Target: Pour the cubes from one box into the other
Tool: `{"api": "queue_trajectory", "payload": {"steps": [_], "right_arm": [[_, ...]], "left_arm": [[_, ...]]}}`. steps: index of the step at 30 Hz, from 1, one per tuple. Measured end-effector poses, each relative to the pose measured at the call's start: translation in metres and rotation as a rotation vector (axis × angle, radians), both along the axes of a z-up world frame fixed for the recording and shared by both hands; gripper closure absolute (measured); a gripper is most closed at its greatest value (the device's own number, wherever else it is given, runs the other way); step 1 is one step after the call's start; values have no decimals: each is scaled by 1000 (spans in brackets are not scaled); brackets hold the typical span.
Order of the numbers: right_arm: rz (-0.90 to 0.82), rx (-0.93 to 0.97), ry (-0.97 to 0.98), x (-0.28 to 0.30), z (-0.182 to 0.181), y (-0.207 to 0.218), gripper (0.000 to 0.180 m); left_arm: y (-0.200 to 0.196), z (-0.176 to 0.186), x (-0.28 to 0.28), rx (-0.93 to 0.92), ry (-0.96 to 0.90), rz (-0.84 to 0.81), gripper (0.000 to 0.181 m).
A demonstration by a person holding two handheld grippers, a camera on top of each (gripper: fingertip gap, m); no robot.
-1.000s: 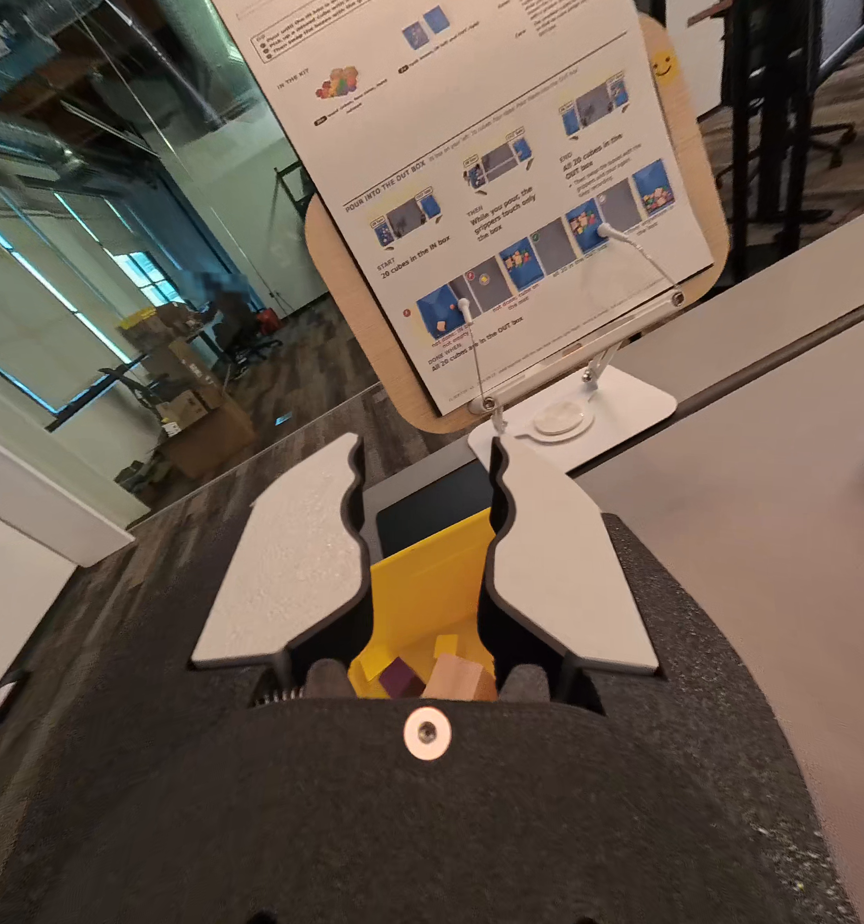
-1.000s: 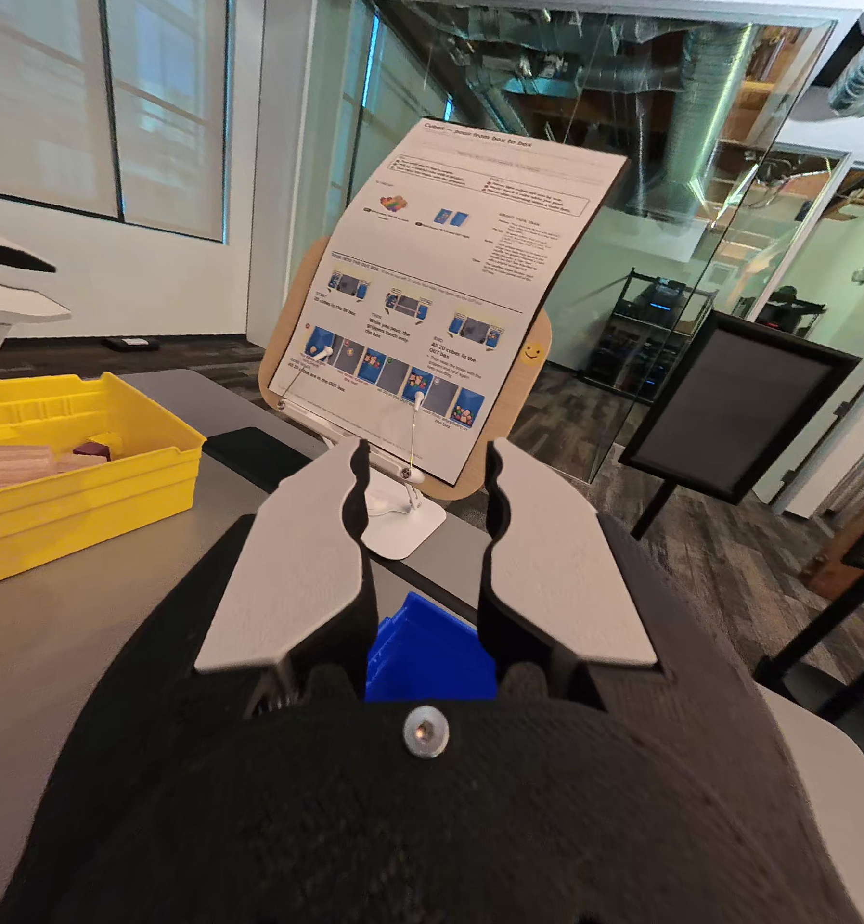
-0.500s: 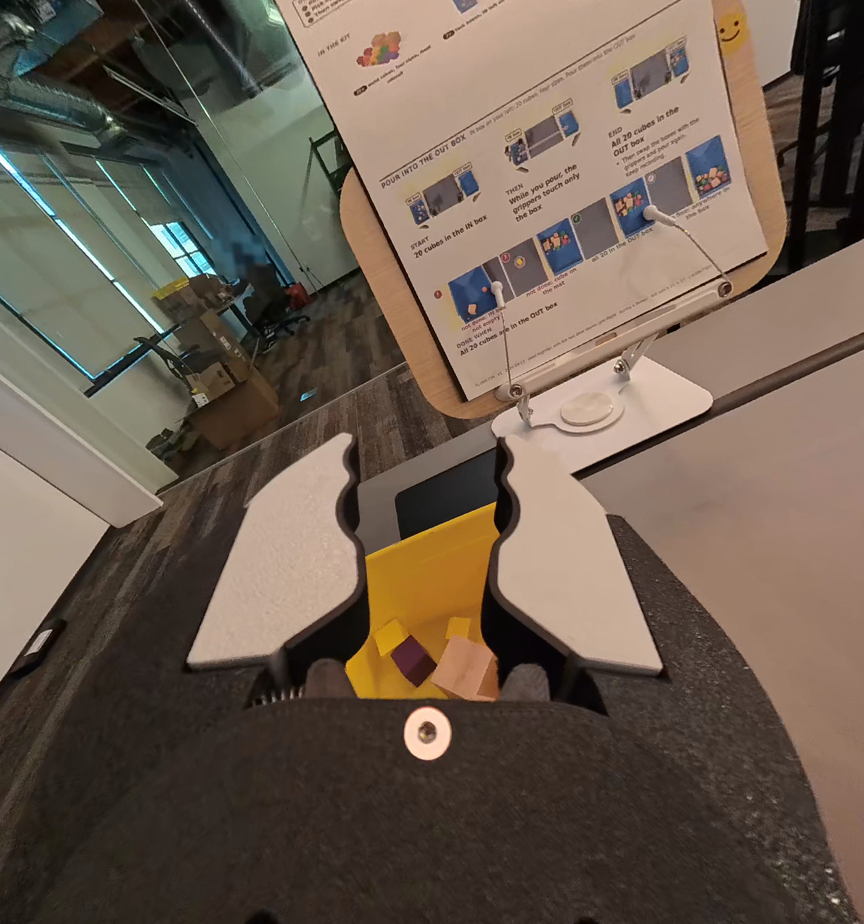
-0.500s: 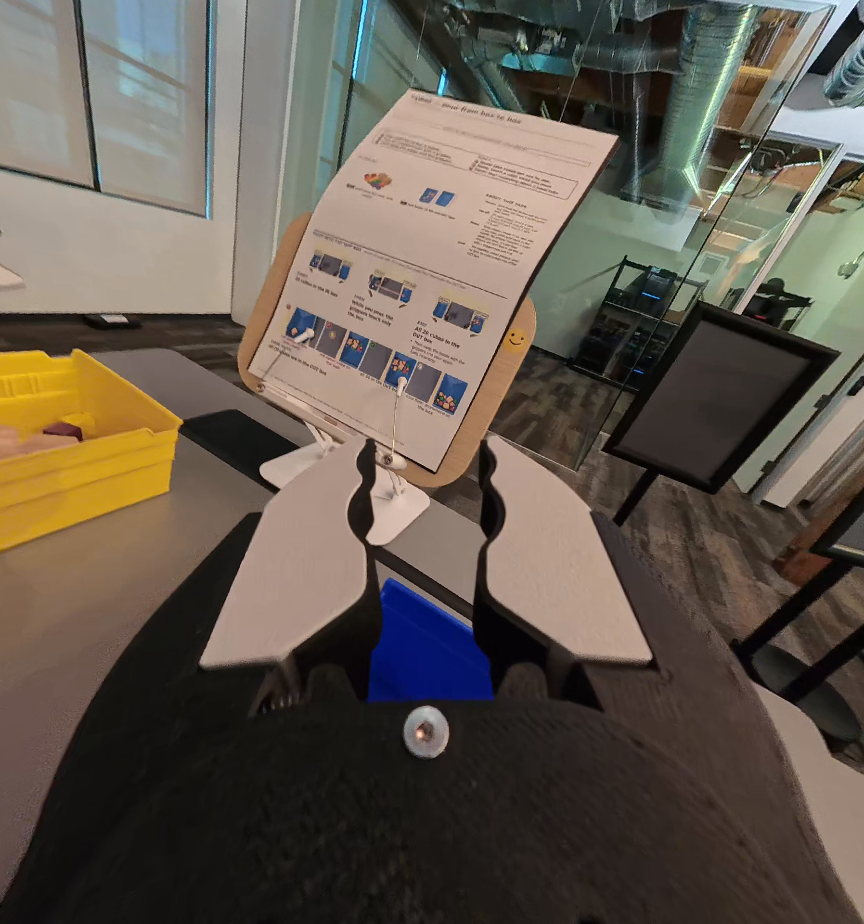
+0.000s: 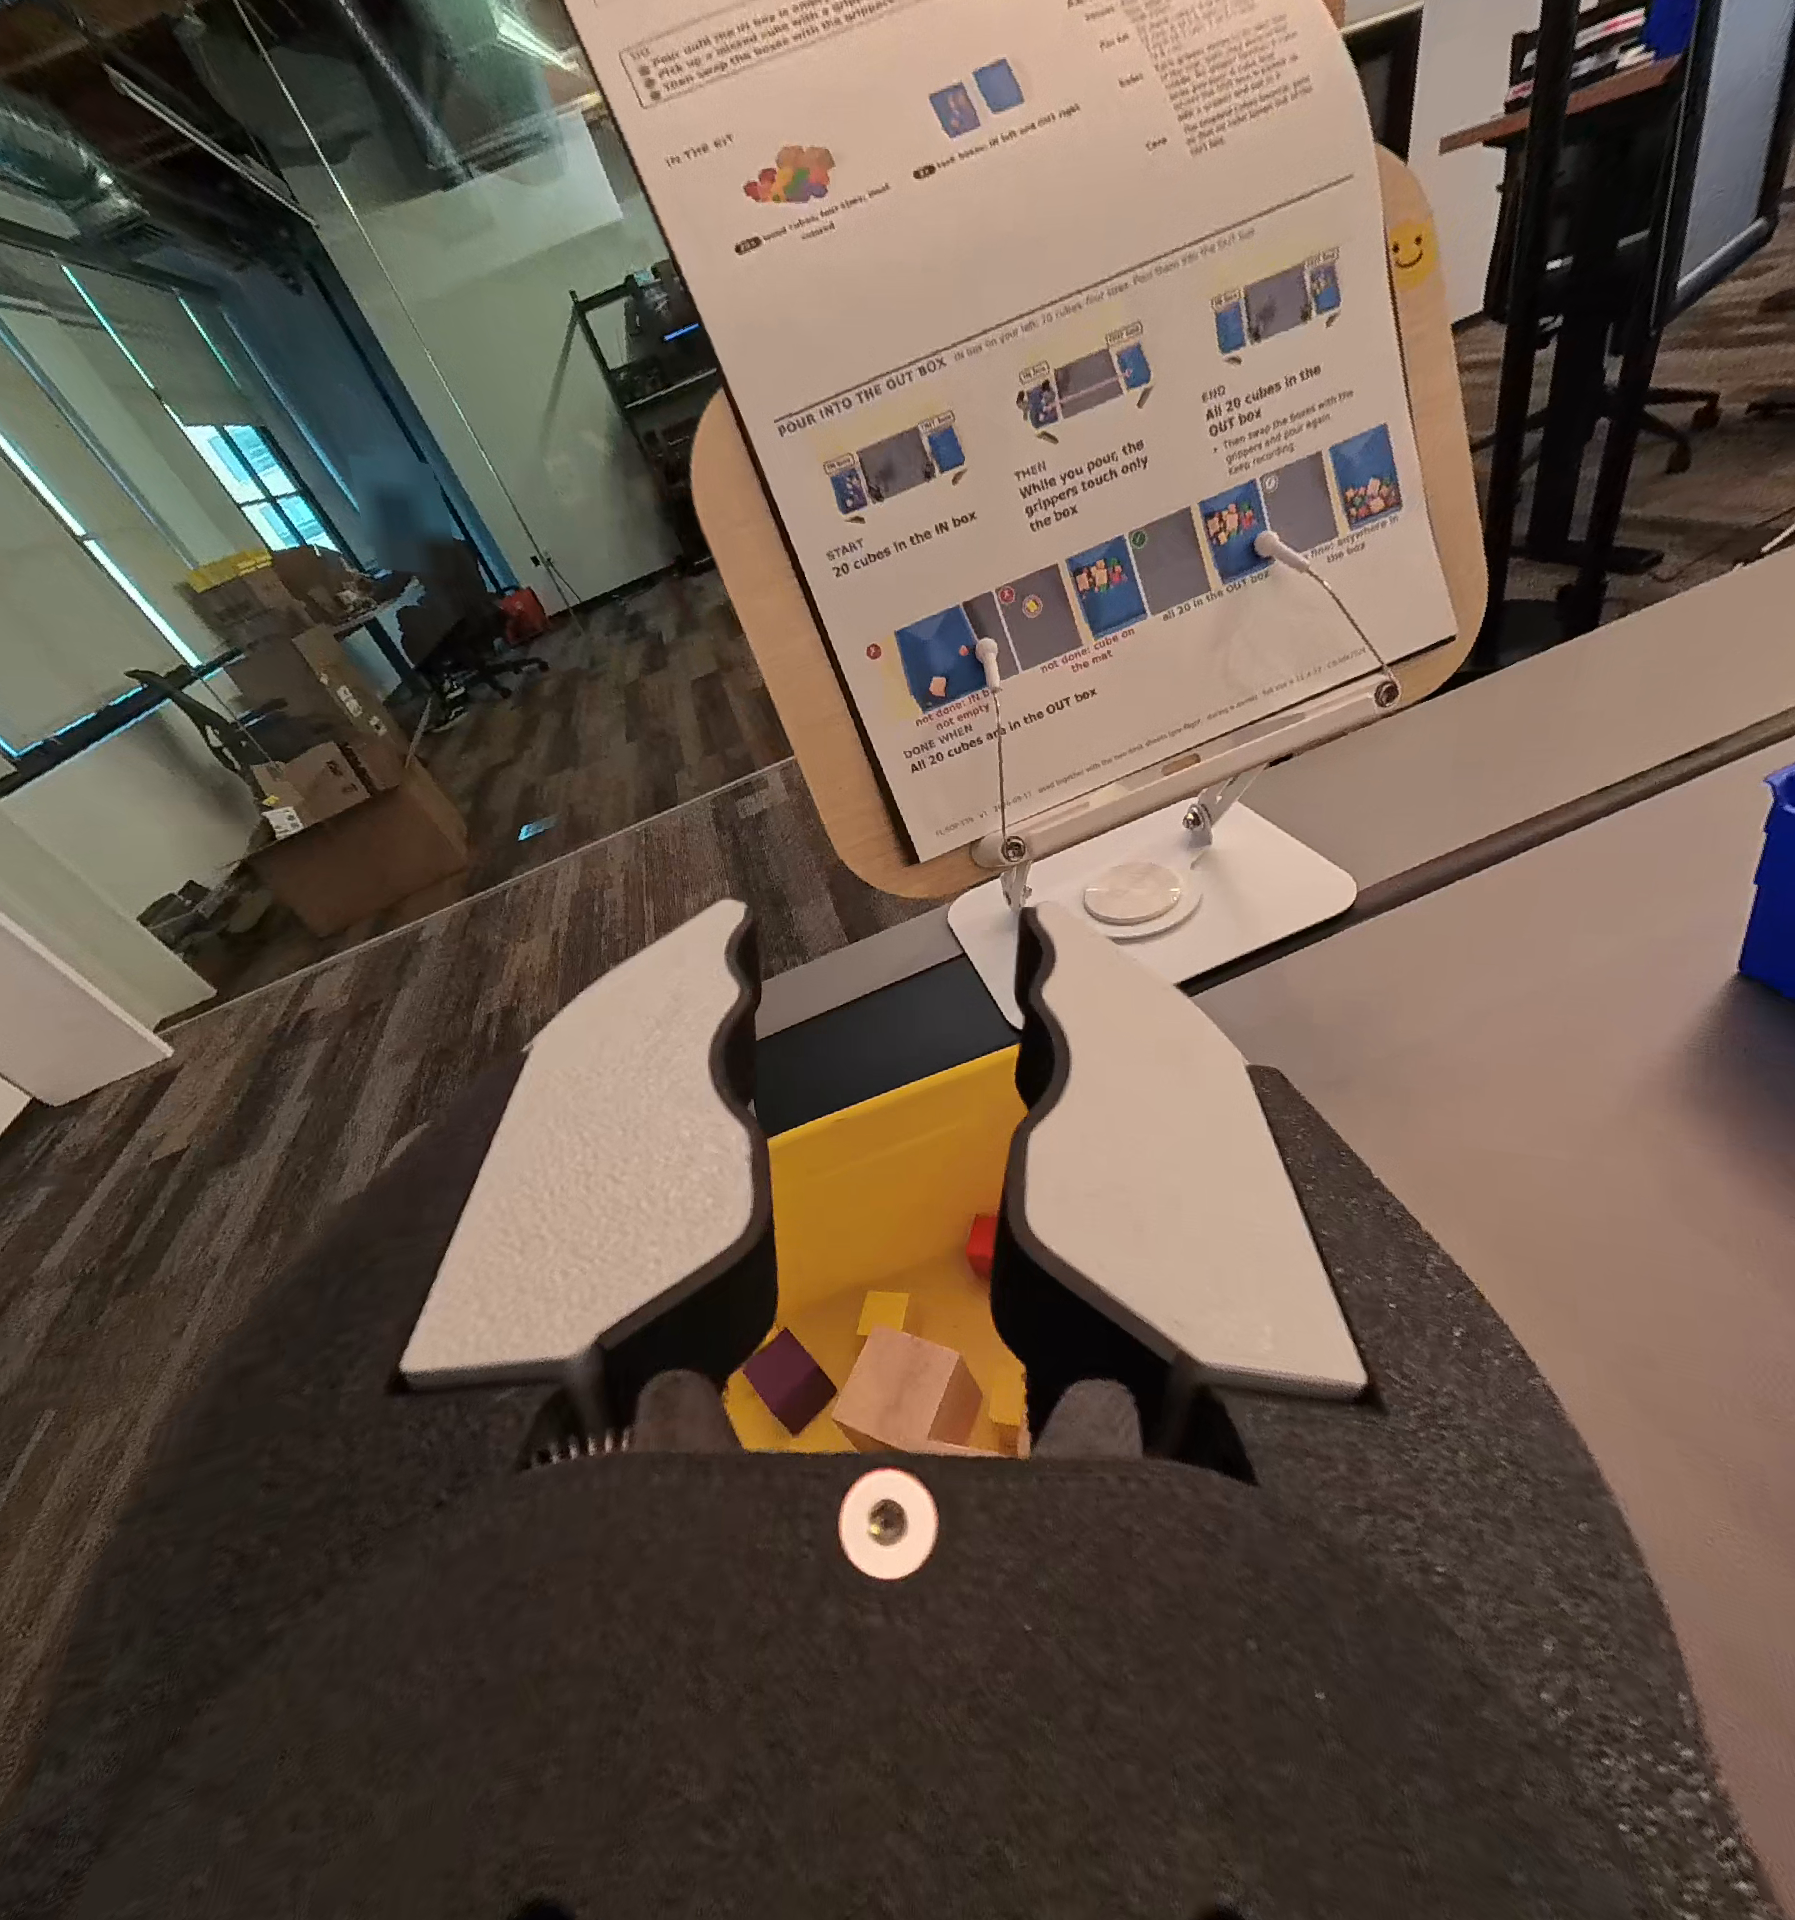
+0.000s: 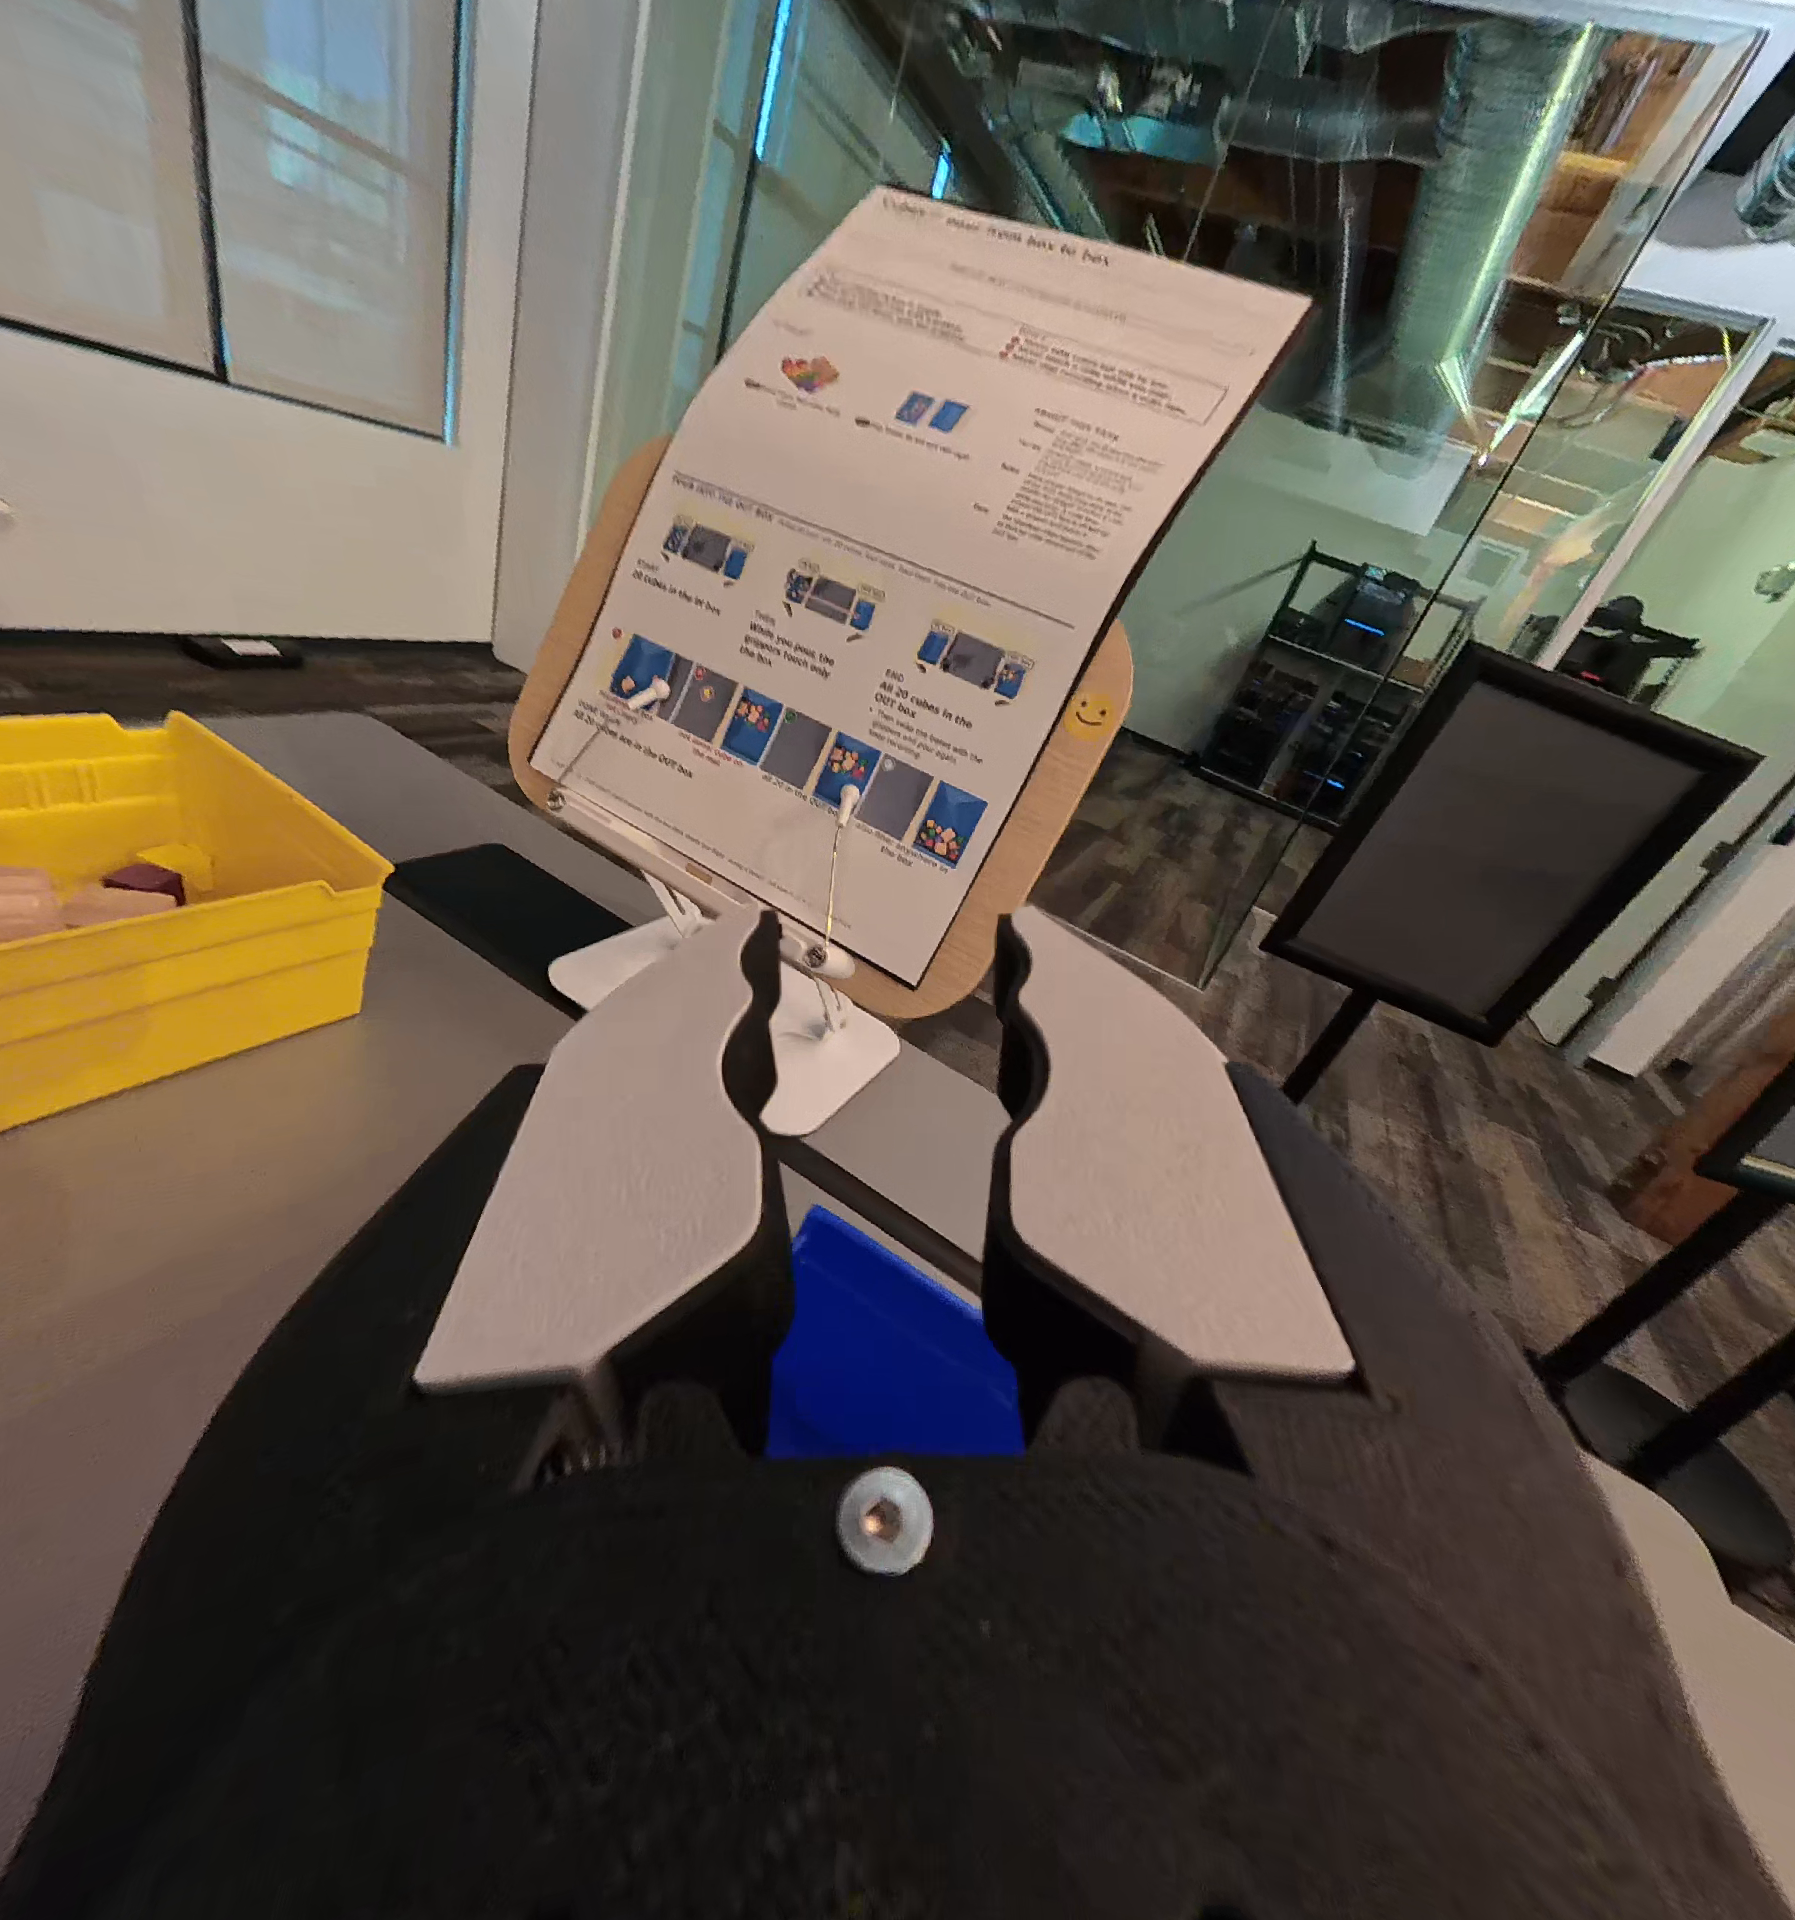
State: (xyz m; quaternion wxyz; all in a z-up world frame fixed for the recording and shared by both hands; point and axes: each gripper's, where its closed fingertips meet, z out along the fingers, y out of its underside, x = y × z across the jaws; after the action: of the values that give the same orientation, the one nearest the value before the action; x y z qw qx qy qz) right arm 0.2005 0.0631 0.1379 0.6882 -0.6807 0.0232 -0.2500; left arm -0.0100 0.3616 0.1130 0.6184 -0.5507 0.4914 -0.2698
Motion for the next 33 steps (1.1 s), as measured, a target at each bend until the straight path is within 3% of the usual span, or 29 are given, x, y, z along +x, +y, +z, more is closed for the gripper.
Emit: {"api": "queue_trajectory", "payload": {"steps": [10,23,27,29,33], "right_arm": [[-82,-130,-90,4,-15,9,140],[-57,-178,-93,-1,-27,20,140],[-79,-210,-110,-1,-28,20,140],[-80,-212,-112,-2,-27,19,140],[-66,-220,-97,-4,-30,22,140]], "left_arm": [[15,-6,-4,57,47,105,134],[32,-20,-12,24,135,156,134],[84,-55,-63,-173,292,304,138],[100,-81,-87,-298,382,302,150],[114,-123,-129,-510,518,365,145]]}}
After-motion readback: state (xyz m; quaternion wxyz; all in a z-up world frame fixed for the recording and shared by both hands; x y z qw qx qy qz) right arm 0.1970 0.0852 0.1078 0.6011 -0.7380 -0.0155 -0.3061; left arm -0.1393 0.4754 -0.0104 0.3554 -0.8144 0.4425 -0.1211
